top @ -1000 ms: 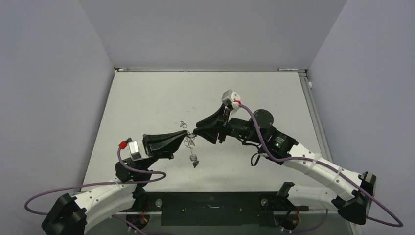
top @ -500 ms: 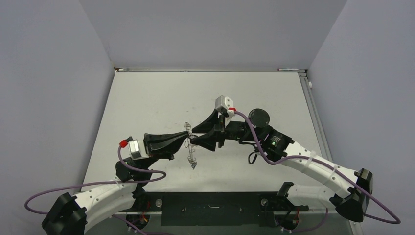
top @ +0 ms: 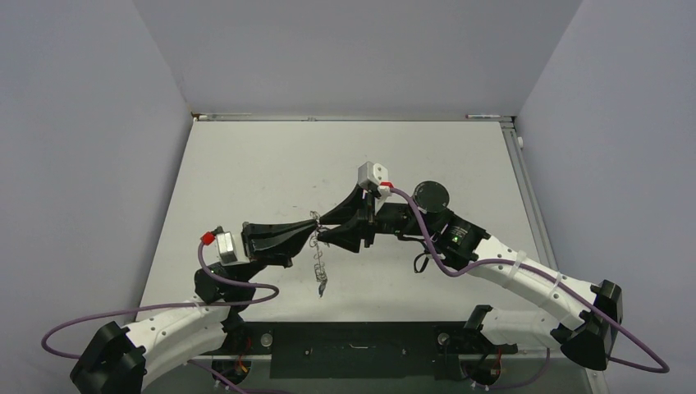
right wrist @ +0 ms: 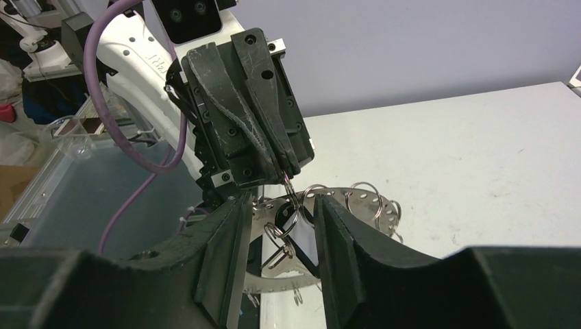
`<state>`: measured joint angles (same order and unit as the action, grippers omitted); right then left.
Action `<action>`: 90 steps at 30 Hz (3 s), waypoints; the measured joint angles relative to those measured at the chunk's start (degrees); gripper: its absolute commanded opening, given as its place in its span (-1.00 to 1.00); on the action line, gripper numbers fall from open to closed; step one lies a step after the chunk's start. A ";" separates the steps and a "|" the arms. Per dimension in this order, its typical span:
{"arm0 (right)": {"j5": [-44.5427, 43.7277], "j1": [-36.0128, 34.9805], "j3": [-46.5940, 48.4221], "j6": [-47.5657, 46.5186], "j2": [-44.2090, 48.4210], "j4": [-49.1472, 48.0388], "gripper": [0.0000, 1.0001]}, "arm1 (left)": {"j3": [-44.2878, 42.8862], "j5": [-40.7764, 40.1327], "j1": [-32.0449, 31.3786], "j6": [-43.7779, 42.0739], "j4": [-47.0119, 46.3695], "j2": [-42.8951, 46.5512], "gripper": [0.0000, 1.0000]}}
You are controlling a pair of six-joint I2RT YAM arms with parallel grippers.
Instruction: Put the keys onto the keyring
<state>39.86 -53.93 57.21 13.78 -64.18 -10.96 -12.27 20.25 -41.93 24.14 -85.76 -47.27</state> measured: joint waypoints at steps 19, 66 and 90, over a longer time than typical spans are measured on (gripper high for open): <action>-1.64 0.00 -0.07 0.33 -0.17 -2.69 -0.33 | -0.66 0.15 -0.37 0.76 -0.02 -0.22 -1.00; -8.04 -0.04 -1.25 -11.34 -0.48 7.10 -0.90 | -0.66 -5.55 -0.90 -1.03 7.74 12.52 0.10; -42.88 -15.52 18.69 -26.71 -14.25 52.37 -0.90 | -26.18 -11.10 -1.16 -28.94 101.94 25.49 0.08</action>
<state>-3.03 -69.45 75.90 -12.93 -78.43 41.41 -38.46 9.15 -43.09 -4.80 16.19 -21.78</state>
